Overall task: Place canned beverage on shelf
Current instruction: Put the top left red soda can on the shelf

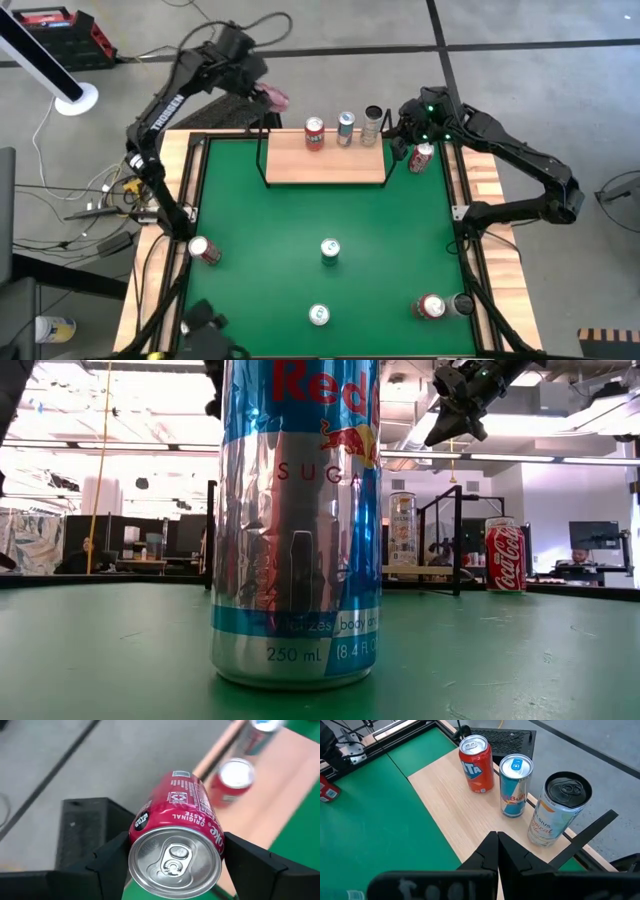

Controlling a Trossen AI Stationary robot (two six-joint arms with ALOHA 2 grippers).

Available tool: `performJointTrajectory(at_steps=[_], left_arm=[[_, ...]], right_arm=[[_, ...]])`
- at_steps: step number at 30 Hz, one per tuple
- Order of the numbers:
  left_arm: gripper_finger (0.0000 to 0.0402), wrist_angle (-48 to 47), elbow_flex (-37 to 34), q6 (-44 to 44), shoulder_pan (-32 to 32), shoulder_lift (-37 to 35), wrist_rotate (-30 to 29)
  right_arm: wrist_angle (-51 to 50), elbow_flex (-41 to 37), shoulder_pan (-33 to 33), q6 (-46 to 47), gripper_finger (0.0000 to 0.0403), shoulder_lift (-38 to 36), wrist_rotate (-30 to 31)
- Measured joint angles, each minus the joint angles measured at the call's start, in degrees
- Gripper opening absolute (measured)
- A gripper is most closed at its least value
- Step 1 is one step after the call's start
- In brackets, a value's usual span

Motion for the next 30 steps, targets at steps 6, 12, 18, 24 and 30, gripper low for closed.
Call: performJointTrajectory(at_steps=[6,12,18,24,30], left_arm=[[0.0261,-1.06,-0.04,1.3,-3.09,5.21,-0.11],[0.0261,-4.7,-0.04,1.5,-3.01,9.08,0.84],[0.0261,-4.57,-0.05,3.39,-4.46,12.55,1.57],[0.0261,-6.13,-0.06,4.72,-5.52,16.46,0.54],[0.0261,-6.77,-0.09,5.47,-6.05,18.64,0.12]], right_arm=[[0.05,0.0,-0.01,-0.12,0.0025,0.0,0.0],[0.01,0.0,0.0,-0.18,0.0025,0.0,-0.01],[0.08,0.0,0.0,-0.56,0.0025,0.0,0.0],[0.71,0.0,0.0,-0.56,0.0025,0.0,0.0],[0.73,0.0,0.0,-0.53,0.0025,0.0,0.0]])
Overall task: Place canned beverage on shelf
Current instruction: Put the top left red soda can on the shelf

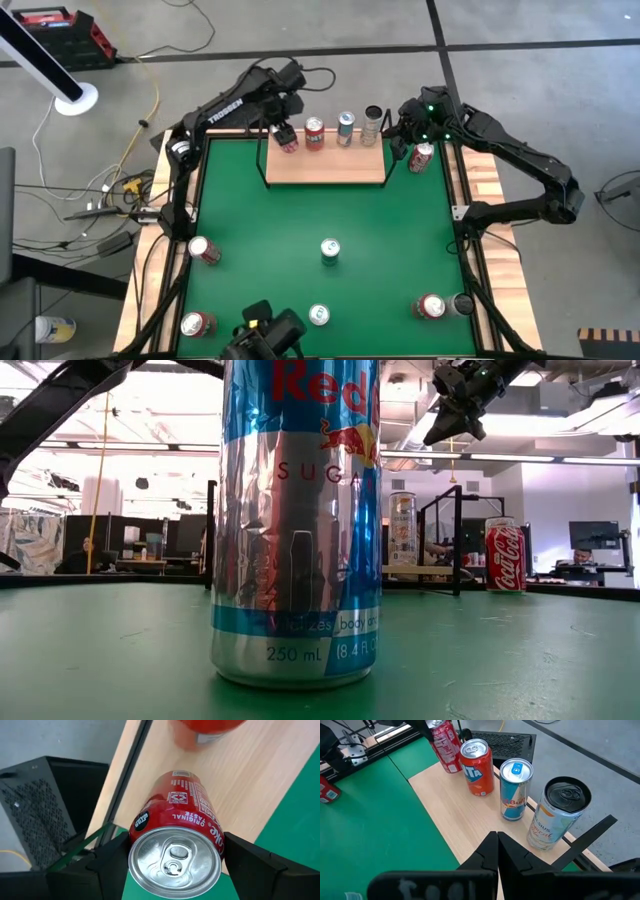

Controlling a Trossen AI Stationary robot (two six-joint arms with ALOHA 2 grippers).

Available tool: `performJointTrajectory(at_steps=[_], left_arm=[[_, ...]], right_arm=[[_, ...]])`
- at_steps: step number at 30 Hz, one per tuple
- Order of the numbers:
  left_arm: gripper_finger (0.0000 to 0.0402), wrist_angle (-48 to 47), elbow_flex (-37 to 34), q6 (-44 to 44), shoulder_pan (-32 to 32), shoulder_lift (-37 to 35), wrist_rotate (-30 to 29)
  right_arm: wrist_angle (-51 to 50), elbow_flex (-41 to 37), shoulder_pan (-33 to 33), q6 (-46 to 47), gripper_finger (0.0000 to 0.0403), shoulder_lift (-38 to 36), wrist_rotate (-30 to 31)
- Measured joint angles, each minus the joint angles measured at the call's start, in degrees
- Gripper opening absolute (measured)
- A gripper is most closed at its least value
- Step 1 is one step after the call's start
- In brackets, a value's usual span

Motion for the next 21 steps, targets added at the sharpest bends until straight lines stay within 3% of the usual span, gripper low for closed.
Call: performJointTrajectory(at_steps=[21], left_arm=[[0.0261,1.41,-3.06,3.98,0.12,0.07,-5.18]], right_arm=[[1.01,-0.02,0.0,-0.74,0.0025,0.0,0.0]])
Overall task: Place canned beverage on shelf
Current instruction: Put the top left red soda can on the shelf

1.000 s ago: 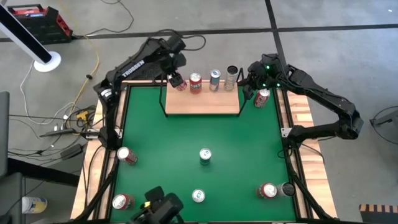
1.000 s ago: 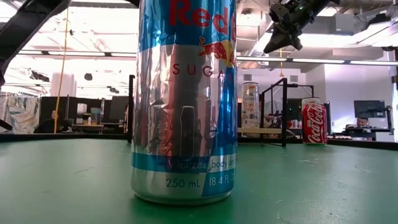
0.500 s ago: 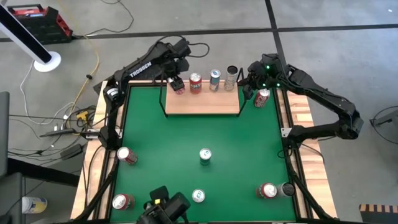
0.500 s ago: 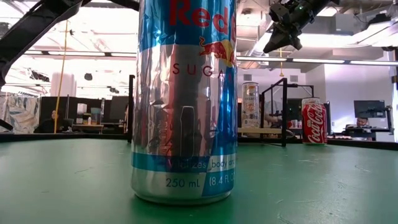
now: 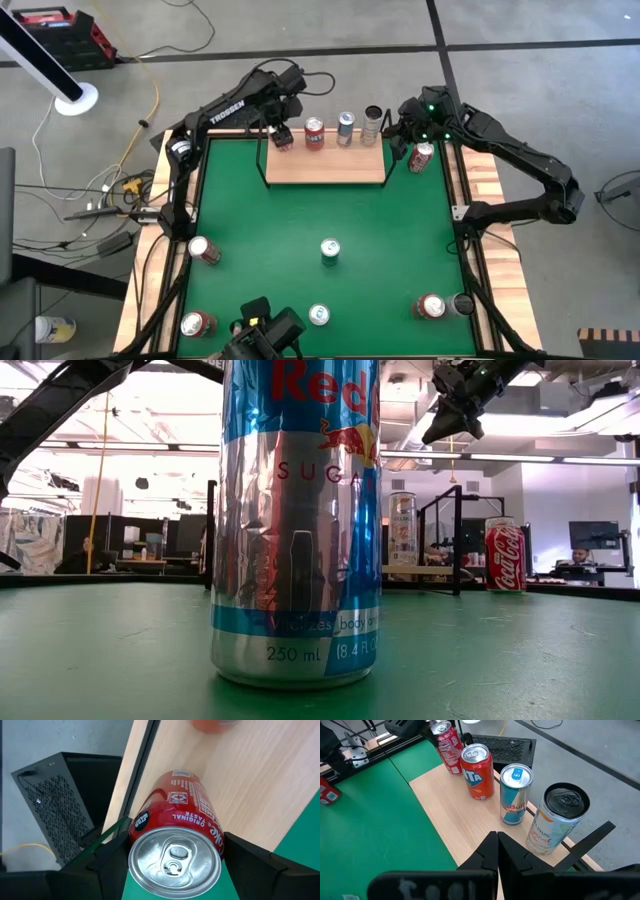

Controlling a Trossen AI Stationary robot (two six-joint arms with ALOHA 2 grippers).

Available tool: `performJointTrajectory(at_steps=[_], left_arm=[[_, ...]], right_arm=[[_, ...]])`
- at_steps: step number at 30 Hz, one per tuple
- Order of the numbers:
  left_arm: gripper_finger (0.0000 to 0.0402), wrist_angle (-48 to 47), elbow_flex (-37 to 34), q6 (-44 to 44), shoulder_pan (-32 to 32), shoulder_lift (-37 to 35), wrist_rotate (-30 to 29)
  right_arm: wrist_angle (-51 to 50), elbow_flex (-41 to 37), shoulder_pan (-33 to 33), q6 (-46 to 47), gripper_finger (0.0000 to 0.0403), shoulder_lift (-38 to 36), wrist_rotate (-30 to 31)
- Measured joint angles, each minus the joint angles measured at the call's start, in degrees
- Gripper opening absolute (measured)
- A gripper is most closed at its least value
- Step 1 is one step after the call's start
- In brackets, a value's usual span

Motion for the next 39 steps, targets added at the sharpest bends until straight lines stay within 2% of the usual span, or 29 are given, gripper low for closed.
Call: performJointTrajectory(at_steps=[4,9,12,22,26,39], left_arm=[[0.0262,-0.26,-0.02,0.0,0.21,0.0,0.39],[0.031,-0.09,-0.02,0.51,0.18,0.0,0.86],[0.0324,0.14,-0.04,0.62,0.19,-0.1,0.7],[0.0326,1.01,-0.04,-0.55,0.17,-0.13,1.03],[0.0327,0.78,0.82,-1.61,0.14,-0.15,3.44],[0.0327,-1.58,10.49,-0.7,0.31,-0.24,3.28]], right_arm=[[0.0,0.0,0.0,-0.09,0.0025,0.0,-0.02],[-0.02,0.0,0.0,-0.11,0.0025,0.0,-0.01],[-0.04,0.0,0.0,-0.11,0.0025,0.0,-0.02],[-0.07,0.0,0.0,-0.11,0.0025,0.0,-0.02],[-0.07,0.0,0.0,-0.11,0.0025,0.0,-0.02],[-0.13,0.0,0.0,0.2,0.0025,0.0,-0.02]])
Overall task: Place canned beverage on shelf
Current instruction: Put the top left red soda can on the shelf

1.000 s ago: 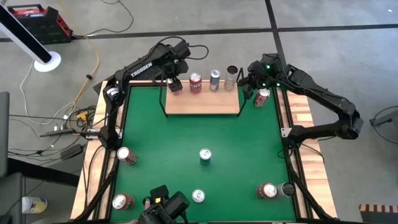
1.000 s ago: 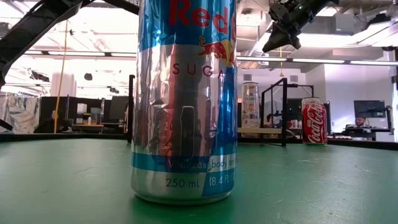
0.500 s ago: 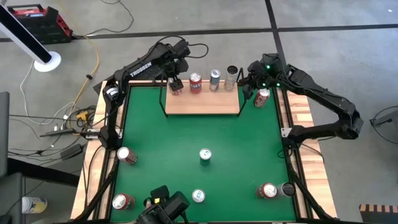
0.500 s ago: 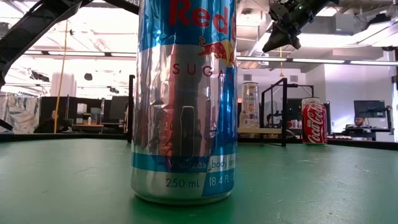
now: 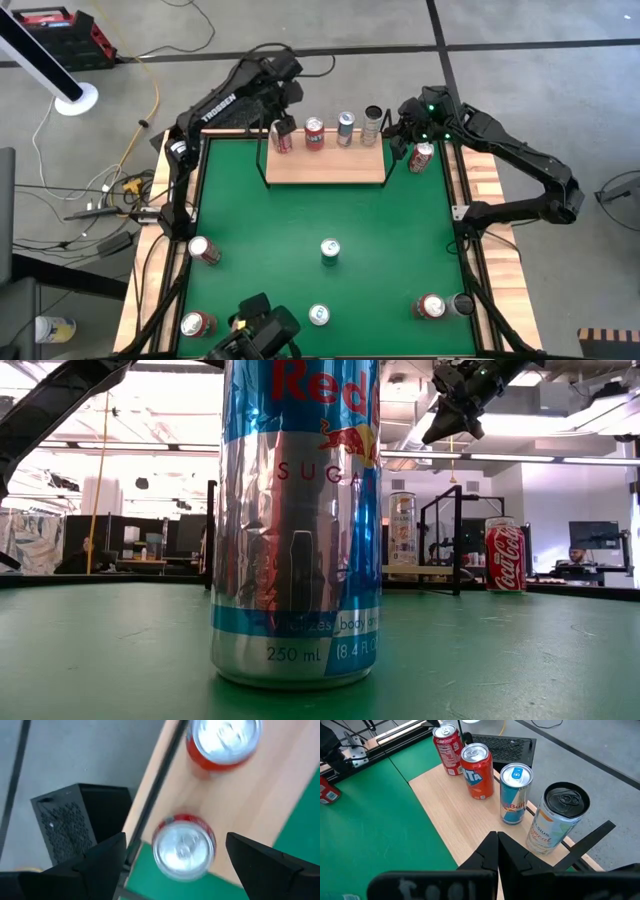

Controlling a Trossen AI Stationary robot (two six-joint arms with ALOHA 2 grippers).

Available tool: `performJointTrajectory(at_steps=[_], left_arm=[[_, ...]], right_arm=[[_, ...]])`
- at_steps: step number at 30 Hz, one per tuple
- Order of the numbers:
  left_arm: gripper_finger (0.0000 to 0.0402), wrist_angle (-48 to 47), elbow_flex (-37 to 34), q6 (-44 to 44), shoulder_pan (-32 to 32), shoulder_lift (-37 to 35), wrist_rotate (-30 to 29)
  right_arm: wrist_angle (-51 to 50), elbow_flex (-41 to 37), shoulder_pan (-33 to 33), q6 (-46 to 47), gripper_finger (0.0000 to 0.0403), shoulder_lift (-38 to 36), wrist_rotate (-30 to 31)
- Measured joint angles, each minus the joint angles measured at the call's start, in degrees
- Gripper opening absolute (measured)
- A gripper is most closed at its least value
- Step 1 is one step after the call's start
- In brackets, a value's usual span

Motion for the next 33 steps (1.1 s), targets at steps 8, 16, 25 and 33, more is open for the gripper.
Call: performJointTrajectory(at_steps=[8,16,25,33], left_arm=[[0.0312,-2.71,-2.28,9.13,0.51,-0.02,0.7],[0.0306,-0.97,-6.21,18.08,1.12,-0.02,1.15],[0.0306,1.62,-6.4,21.37,1.45,0.02,1.62],[0.0306,0.86,-6.4,21.71,1.6,0.02,4.55]], right_arm=[[-0.22,0.0,0.0,-0.01,0.0025,0.0,-0.35],[-0.57,0.0,0.0,-0.33,0.0025,0.0,-0.42],[-0.62,0.0,0.0,-0.83,0.0025,0.0,-0.44],[-0.92,0.0,0.0,-1.71,0.0025,0.0,-0.63]])
